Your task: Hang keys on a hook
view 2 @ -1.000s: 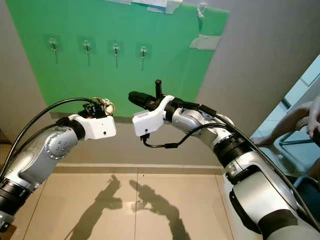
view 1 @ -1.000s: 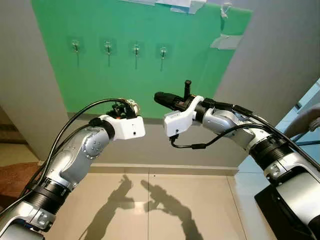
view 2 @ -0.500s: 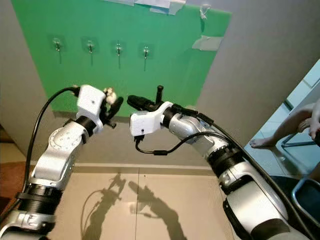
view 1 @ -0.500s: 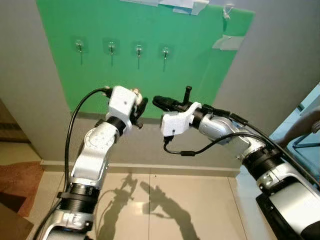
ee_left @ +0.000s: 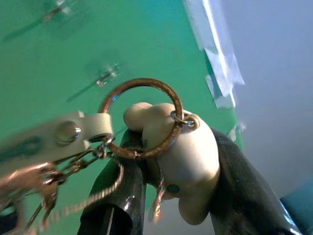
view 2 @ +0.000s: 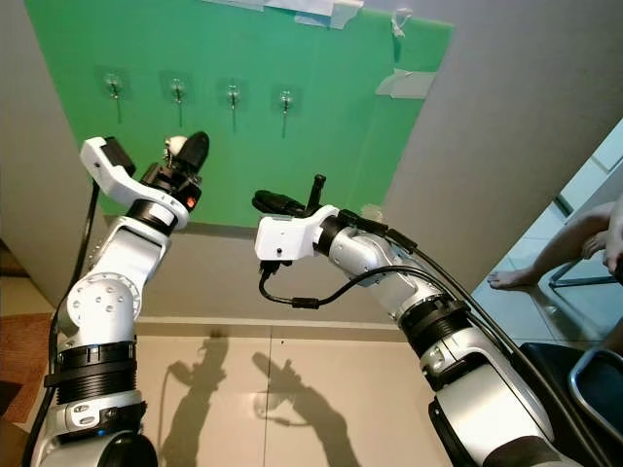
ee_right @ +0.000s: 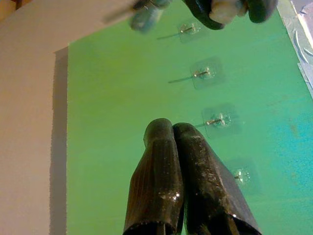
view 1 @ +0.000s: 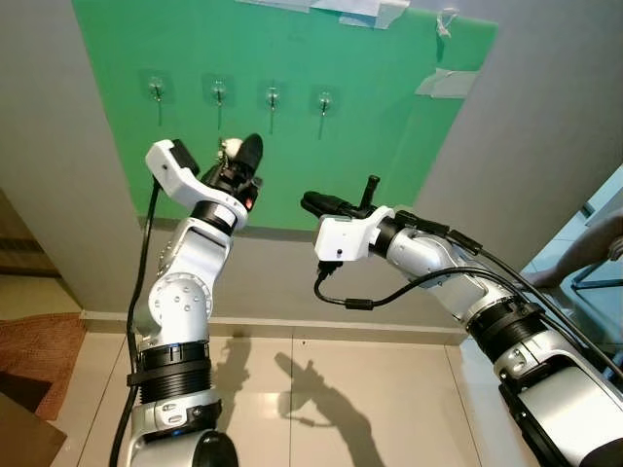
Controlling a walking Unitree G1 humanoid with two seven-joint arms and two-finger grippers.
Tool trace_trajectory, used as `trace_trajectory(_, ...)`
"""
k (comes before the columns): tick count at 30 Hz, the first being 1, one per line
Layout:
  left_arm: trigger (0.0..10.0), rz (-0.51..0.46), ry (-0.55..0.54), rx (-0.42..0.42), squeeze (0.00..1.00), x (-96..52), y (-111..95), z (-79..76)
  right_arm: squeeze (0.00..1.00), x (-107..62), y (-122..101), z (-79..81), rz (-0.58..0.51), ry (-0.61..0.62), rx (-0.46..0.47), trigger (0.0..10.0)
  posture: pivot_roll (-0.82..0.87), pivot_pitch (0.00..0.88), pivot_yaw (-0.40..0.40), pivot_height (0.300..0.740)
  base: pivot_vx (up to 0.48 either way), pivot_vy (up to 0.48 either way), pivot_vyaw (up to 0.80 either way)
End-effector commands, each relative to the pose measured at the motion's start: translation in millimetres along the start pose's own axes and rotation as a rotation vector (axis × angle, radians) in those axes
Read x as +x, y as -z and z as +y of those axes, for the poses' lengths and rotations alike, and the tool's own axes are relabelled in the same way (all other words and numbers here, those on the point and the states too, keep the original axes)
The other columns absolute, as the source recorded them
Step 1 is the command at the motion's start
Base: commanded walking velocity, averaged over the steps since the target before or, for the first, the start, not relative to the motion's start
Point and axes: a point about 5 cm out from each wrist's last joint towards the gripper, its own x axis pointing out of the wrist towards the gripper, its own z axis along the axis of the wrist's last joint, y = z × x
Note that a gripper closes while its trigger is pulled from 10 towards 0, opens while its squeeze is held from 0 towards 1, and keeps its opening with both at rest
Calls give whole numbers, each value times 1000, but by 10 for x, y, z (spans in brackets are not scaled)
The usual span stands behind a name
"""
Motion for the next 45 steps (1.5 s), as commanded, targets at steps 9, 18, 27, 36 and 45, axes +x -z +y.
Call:
trace_trajectory(9,0,5,-78,-28,0,-3,-57,77,0,-26,1,32,6,-7,23,10000,36,30,-88,740,0,0,0)
trace_trajectory(18,0,85,-32,85,0,-12,-14,-22,0,-5,-39,32,-9,-9,9,10000,39,25,-94,740,0,0,0)
trace_trajectory(27,0,292,37,832,0,-76,175,2,0,-32,6,-265,-3,56,-68,10000,40,19,-104,740,0,0,0)
trace_trajectory(36,0,253,-5,919,1000,-86,119,42,0,-33,7,-270,1,75,-39,10000,41,25,-108,740,0,0,0)
trace_trajectory(45,0,196,6,866,1000,-83,97,13,0,-47,-17,-144,-10,61,2,10000,39,25,-103,740,0,0,0)
